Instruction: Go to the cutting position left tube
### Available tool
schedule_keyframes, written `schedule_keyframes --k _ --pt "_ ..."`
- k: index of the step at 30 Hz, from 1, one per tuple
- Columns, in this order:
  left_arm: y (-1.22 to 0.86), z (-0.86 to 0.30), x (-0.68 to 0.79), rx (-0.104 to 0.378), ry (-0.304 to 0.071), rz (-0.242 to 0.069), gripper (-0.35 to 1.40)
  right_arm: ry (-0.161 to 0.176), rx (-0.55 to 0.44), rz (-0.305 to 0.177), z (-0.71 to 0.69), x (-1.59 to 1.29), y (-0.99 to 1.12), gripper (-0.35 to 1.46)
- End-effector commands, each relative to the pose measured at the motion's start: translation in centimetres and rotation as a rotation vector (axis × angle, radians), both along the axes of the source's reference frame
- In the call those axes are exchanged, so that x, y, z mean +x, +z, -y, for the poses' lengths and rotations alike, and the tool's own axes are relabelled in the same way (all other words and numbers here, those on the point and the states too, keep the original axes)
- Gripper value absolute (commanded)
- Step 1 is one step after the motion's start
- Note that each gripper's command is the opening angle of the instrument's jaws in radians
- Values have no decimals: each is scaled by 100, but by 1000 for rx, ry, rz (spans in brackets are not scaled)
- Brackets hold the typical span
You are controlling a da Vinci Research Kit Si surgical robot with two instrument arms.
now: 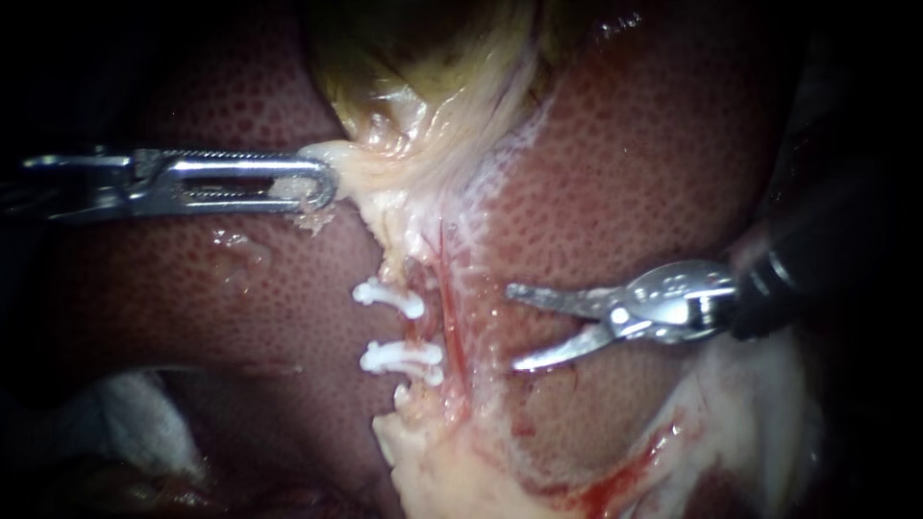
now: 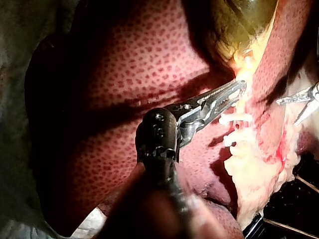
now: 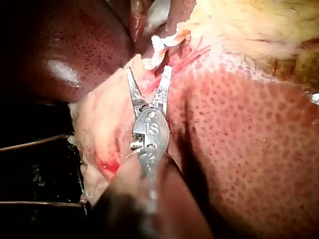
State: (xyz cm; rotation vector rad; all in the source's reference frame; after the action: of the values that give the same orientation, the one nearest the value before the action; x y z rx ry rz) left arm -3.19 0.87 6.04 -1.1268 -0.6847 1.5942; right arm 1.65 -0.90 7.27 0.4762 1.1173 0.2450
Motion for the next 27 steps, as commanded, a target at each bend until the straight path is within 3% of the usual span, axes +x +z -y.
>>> schedule_keyframes --k 1,11,21,27 --pt "-1 0 0 0 -1 -1 -35 -7 6 8 2 5 6 143" --pt "-8 3 -3 2 2 5 -35 -19 81 48 23 48 59 143" --pt "-8 3 -4 2 1 4 -35 -42 138 62 27 72 67 143" --pt "-8 3 -4 2 1 4 -35 -65 171 47 27 81 66 143"
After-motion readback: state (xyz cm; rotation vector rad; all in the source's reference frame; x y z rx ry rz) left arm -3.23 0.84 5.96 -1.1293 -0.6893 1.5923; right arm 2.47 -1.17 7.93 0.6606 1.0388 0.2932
